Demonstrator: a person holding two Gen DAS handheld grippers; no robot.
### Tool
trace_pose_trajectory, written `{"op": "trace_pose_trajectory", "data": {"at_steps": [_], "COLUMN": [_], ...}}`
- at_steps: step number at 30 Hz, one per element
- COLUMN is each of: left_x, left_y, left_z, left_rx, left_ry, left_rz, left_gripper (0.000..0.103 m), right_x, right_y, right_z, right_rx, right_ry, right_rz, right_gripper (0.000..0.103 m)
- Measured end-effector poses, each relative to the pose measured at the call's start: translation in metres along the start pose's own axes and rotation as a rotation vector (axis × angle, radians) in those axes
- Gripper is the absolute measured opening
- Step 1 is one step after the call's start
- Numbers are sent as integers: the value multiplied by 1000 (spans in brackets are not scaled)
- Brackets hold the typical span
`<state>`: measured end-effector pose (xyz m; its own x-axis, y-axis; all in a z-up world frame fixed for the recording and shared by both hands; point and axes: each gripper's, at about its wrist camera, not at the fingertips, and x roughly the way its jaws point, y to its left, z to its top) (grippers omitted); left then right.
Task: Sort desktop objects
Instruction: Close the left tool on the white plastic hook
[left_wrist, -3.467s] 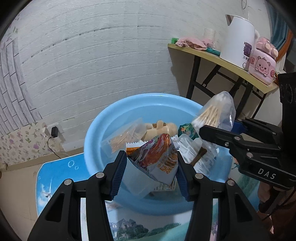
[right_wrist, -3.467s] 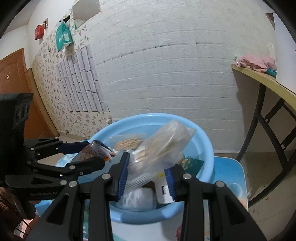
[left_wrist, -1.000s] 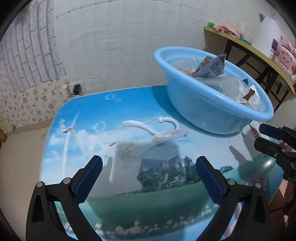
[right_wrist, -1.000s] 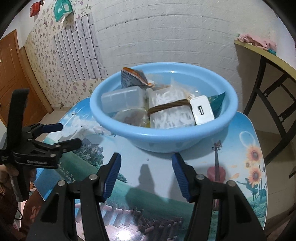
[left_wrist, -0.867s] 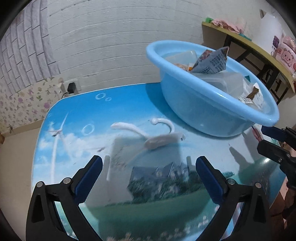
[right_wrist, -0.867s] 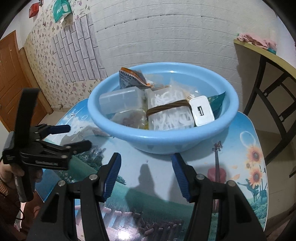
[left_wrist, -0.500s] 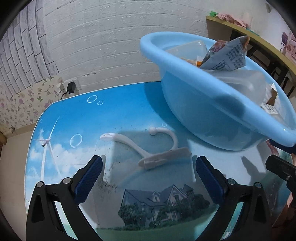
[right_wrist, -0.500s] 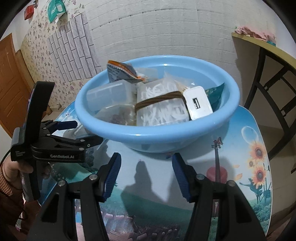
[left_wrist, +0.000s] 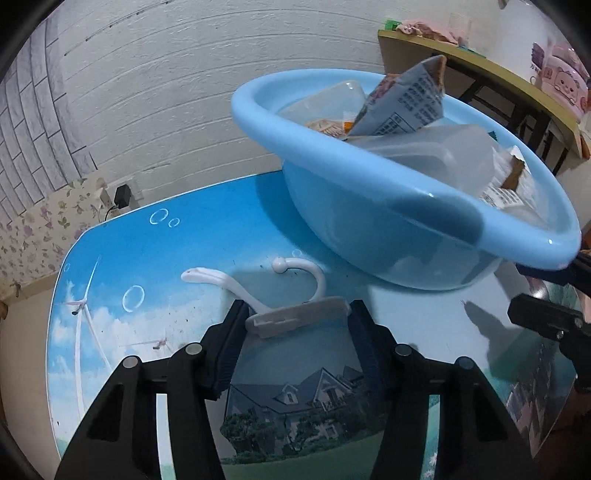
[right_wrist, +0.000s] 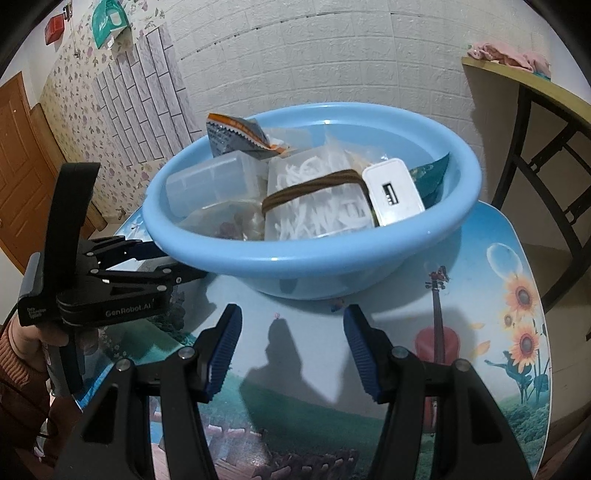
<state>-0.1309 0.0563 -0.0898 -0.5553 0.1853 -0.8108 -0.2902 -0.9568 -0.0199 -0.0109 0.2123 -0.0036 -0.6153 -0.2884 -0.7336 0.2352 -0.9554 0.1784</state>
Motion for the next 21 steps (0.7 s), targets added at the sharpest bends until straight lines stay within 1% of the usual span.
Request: {"op": "trace_pose_trajectory", "data": {"at_steps": [6,12,14,19,21], "left_x": [-14,-25,-31,-43,-47], "left_y": [-9,-20,-23,-26,-26], "left_z": [-14,-27,-31,-38,-40], "left_rx": [-3,-4,-5,-1,1], "left_ry": [6,13,10,-7,-15], "left_rz": [-42,-81,-89,-113,-118], "left_gripper": [55,55,55,55,55], "right_x": [-4,-11,-12,-14,-17], "right_y": [3,6,7,-2,-2], "right_z": [-1,-1,-2,-5,-6], "right_rx": [-1,-7,-2,80,92], "right_ry": [-8,-20,-16,7,4], "right_rz": [5,30,50,142,156], "right_gripper": [57,57,57,57,57]}}
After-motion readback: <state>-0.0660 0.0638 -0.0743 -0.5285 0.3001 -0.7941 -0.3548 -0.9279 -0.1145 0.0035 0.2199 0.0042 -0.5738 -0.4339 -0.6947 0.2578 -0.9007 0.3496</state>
